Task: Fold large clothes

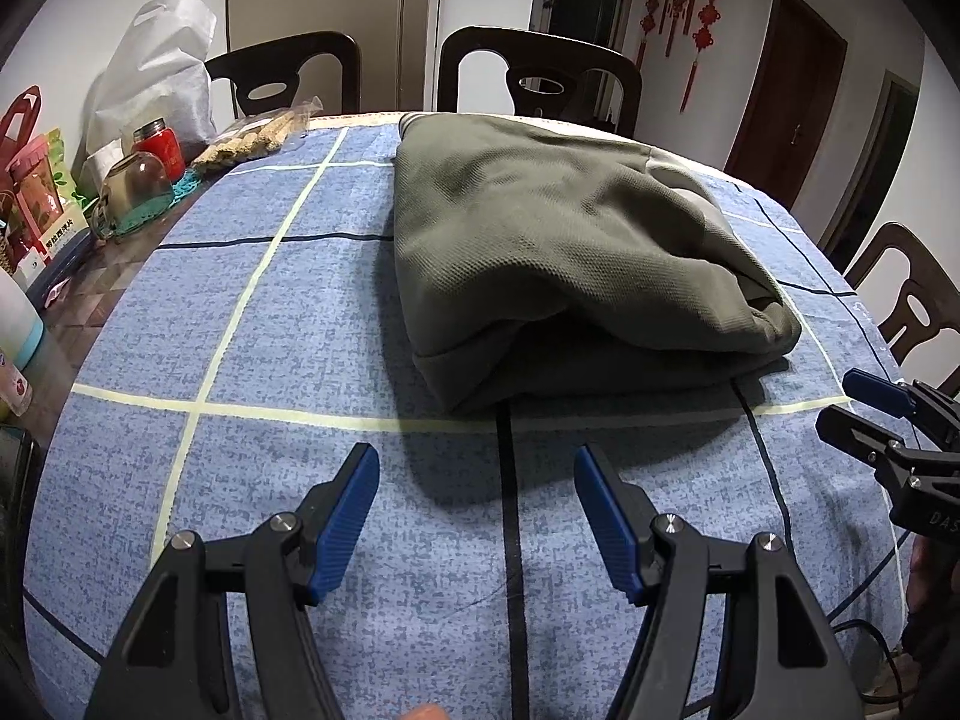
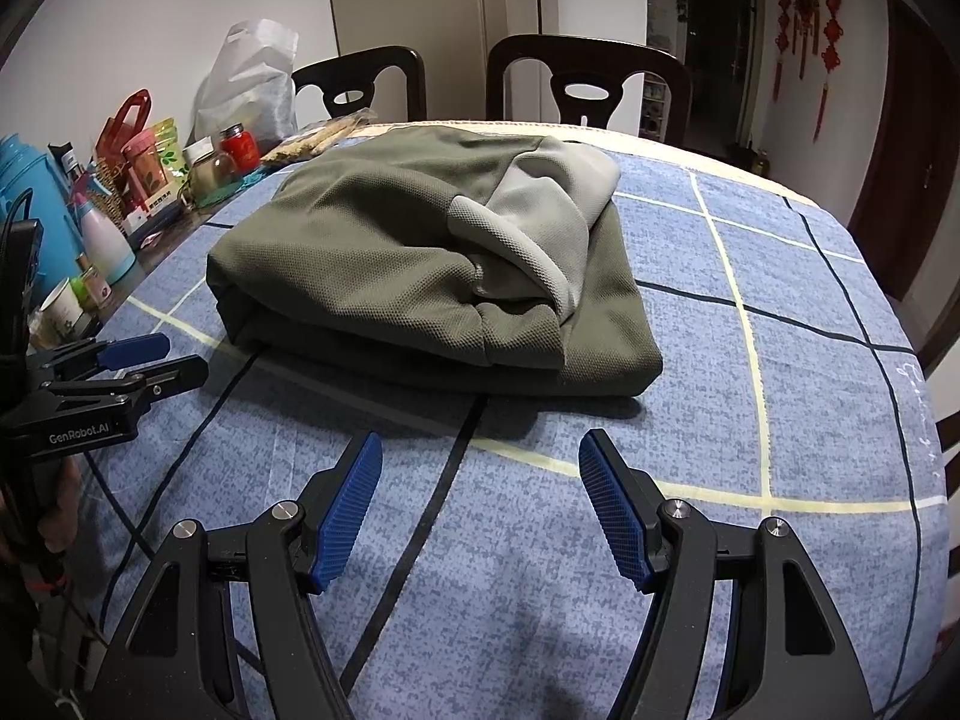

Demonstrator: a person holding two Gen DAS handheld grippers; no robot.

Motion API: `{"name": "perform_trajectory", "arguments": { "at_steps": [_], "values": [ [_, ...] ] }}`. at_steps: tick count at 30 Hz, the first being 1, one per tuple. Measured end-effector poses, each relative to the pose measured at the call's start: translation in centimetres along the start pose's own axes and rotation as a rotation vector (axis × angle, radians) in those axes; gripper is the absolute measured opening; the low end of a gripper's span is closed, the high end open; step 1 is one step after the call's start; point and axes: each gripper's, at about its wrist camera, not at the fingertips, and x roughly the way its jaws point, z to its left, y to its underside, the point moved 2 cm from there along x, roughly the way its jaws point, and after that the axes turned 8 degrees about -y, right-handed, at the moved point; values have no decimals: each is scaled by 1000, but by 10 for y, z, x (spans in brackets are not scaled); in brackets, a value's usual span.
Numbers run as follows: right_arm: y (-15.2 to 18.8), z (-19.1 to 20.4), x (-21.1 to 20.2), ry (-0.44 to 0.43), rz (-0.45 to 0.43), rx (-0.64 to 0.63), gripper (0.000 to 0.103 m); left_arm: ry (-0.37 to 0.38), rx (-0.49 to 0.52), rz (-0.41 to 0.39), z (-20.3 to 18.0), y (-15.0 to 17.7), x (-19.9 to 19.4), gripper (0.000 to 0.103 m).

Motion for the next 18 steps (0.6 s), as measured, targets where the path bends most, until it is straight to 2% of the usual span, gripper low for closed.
{"name": "perform_trajectory", "arguments": {
  "at_steps": [18],
  "values": [
    [0, 1, -2, 2, -1, -3, 69, -6, 15, 0, -8, 1, -4, 69]
  ]
}}
